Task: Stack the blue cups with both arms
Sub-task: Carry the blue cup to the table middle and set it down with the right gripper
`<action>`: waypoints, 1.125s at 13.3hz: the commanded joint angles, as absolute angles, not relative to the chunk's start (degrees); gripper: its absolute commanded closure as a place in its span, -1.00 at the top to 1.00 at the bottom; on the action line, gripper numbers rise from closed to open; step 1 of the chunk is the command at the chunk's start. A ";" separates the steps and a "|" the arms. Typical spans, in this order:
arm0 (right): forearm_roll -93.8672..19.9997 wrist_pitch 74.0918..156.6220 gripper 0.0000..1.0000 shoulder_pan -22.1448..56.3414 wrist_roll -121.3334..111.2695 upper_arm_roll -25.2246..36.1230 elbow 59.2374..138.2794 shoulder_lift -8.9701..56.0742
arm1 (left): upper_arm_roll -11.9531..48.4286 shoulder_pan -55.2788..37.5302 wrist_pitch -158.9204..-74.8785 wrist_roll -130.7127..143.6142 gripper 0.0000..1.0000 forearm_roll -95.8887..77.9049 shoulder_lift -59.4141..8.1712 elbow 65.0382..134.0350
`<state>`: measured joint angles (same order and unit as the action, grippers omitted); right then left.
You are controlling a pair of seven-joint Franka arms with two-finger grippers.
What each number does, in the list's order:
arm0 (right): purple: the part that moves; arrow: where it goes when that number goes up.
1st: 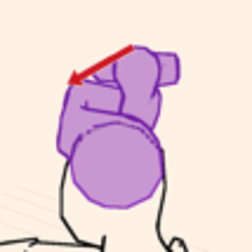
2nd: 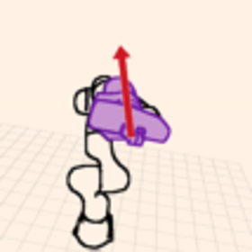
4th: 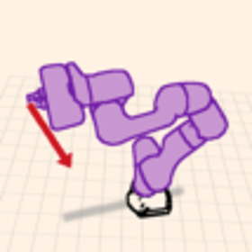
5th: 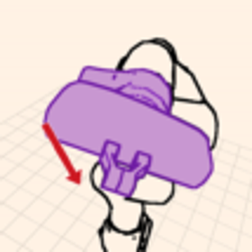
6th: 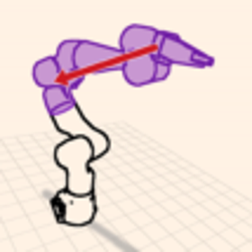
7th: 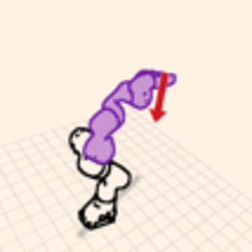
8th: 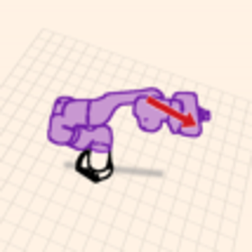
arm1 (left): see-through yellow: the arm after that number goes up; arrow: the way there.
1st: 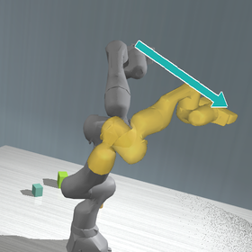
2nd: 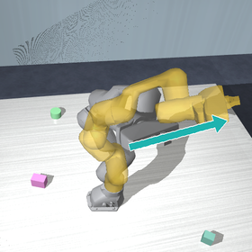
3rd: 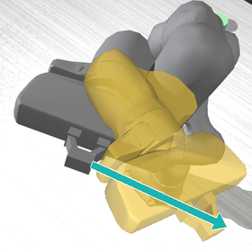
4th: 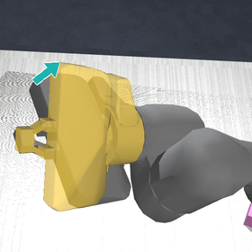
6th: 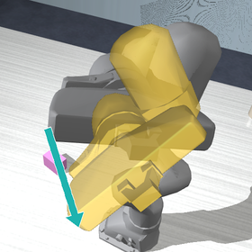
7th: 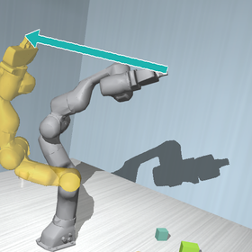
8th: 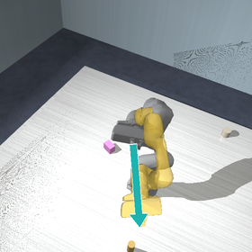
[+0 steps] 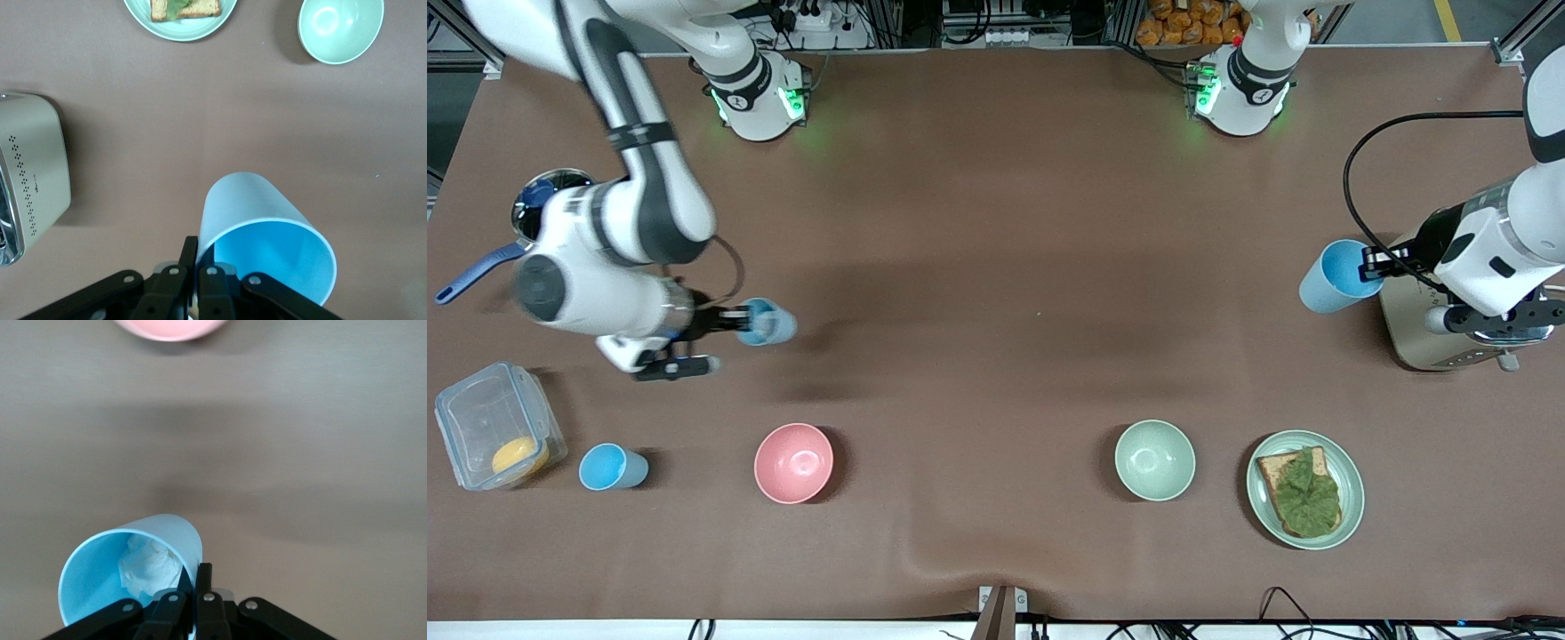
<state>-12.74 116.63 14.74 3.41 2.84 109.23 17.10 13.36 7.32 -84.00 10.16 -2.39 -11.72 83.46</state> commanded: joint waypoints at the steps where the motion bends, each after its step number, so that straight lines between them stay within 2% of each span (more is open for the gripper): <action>1: -13.80 119.87 -1.00 25.19 16.57 3.34 108.54 17.31 | 13.54 7.73 -82.71 9.67 -1.00 -2.64 -11.16 83.23; 4: -13.80 125.05 -1.00 34.34 29.67 3.34 108.54 18.01 | 13.54 7.65 -82.71 9.49 -1.00 -2.64 -11.16 83.23; 8: -14.33 137.61 -1.00 44.45 43.22 3.43 108.54 24.51 | 13.54 7.82 -82.53 9.23 -1.00 -2.99 -11.16 83.32; 15: -14.15 145.28 -0.99 49.22 49.74 3.52 108.46 30.14 | 13.54 7.47 -82.53 8.96 -1.00 -2.72 -11.16 83.23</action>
